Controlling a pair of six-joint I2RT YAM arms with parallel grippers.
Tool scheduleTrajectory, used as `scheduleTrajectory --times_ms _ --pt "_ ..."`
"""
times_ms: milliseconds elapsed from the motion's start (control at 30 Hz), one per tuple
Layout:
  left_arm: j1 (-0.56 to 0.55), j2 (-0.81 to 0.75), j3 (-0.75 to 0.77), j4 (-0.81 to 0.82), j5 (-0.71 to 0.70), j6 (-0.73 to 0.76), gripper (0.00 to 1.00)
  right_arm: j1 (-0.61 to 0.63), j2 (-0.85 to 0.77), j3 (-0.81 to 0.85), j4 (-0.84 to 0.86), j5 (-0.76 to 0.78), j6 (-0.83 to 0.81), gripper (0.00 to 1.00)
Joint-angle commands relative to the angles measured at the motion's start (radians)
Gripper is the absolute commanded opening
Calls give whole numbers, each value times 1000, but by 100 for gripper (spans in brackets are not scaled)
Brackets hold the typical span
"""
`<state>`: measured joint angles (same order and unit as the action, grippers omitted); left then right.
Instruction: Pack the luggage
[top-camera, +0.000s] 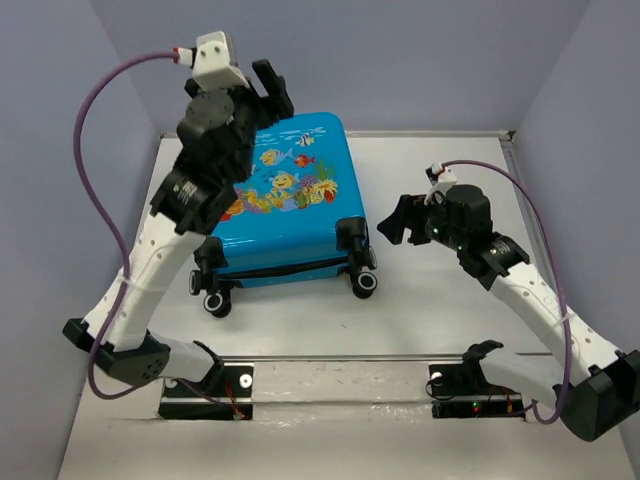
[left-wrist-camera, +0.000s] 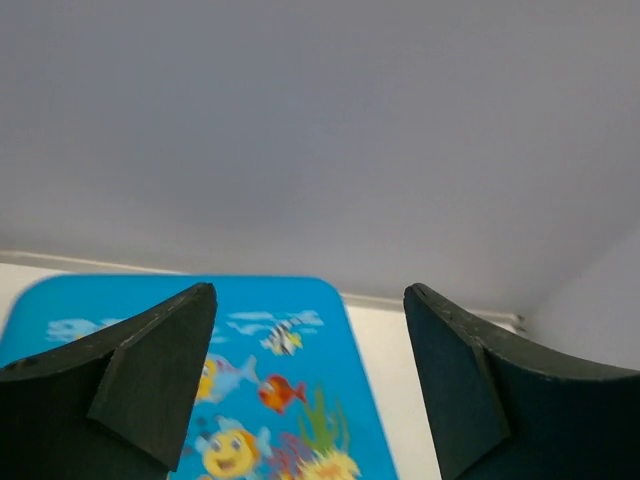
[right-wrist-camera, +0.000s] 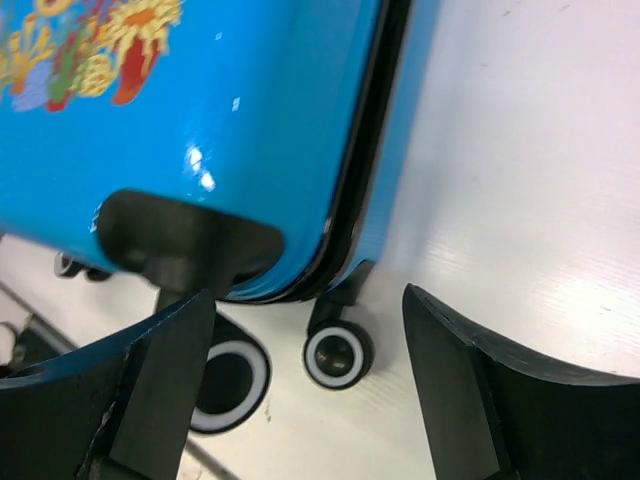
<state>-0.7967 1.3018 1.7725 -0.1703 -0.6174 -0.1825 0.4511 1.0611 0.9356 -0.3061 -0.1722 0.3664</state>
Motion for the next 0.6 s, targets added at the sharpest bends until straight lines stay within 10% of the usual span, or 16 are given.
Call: scheduleTrajectory --times_ms 0,133,300,567 --pt "321 144 167 -104 341 -69 89 7 -75 -40 -48 -151 39 82" --pt "551 403 356 -166 512 -118 89 113 -130 -46 -22 -228 78 79" --pt "707 687 694 -239 564 -124 90 311 -81 37 -13 -233 105 18" --pt "855 968 768 -94 737 -118 89 501 186 144 -14 -161 42 12"
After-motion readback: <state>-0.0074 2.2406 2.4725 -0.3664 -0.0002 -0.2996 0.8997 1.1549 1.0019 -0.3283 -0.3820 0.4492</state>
